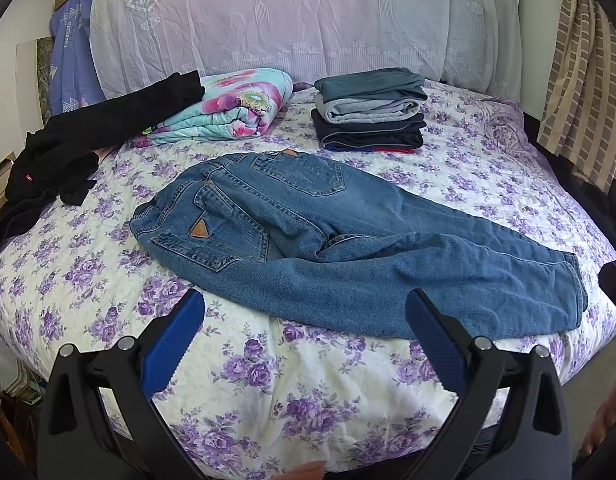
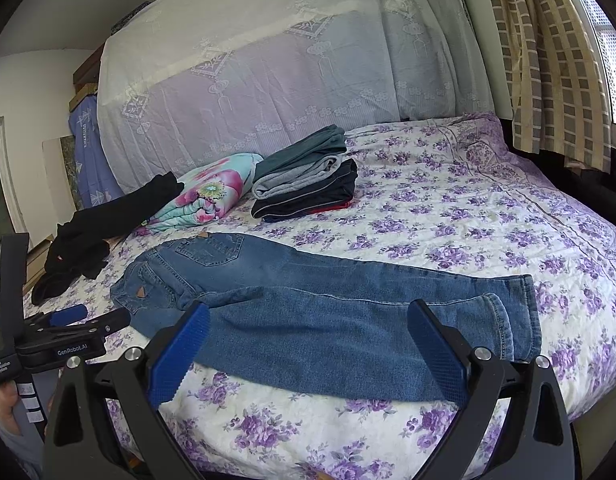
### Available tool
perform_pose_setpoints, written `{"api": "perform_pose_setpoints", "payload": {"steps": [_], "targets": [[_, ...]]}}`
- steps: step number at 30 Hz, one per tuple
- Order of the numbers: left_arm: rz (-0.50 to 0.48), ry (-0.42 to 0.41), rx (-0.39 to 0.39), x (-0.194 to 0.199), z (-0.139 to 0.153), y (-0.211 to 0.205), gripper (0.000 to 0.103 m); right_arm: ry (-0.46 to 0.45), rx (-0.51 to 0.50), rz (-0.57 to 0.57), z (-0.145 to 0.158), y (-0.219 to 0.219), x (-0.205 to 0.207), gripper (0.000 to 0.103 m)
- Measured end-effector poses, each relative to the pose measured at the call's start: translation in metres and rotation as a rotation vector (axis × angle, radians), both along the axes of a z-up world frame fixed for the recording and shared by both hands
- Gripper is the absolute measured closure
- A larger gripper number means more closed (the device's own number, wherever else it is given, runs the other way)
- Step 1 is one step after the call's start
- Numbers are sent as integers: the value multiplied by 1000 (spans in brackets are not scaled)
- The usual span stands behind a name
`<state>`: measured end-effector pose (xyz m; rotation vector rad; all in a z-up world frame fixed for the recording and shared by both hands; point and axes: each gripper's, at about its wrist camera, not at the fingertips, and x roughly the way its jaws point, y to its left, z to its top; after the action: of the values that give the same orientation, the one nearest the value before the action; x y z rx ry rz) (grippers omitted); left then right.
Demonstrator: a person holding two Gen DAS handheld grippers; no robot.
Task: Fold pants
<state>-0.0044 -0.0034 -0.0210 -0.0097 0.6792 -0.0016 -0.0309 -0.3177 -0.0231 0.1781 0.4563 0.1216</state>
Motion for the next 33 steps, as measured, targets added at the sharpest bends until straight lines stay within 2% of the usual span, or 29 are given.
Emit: {"api": "perform_pose_setpoints", "payload": {"steps": [33], "targets": [[0,10,-4,0,-2,-2,5,1,4,0,1,-1,0,4]]}}
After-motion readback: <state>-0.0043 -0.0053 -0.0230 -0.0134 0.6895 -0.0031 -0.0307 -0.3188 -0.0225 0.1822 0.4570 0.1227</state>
